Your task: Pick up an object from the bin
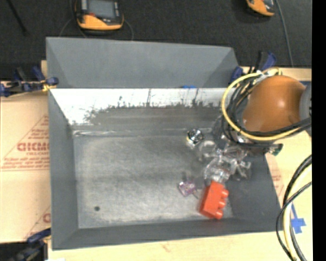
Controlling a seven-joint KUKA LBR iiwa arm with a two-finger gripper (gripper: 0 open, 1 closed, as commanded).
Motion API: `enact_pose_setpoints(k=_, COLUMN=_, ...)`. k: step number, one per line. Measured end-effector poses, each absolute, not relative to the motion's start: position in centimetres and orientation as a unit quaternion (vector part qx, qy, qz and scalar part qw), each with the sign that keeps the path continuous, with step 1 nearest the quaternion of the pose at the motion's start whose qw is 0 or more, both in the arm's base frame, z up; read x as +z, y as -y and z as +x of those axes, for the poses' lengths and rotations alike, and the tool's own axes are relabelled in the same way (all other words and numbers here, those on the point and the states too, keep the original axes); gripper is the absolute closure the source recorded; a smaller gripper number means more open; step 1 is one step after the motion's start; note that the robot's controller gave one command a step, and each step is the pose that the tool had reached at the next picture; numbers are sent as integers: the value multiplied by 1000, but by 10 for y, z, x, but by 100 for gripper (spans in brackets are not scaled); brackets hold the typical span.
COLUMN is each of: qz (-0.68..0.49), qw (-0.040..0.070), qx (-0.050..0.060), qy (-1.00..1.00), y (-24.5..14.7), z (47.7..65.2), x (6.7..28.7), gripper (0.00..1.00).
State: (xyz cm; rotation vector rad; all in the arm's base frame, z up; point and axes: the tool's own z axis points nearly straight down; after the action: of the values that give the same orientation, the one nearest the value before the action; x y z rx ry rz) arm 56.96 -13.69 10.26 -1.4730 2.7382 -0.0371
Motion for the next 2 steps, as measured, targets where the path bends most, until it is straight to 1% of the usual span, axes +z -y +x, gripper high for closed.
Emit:
enact_pose_setpoints(k=1, qz=-525, qw=8, qx=-5, qy=-851, y=132, z=563, x=102, gripper=0)
enact_pose_setpoints(k=2, qz=-572, qw=13, qx=-9, qy=-820, y=132, z=565, x=102, gripper=0)
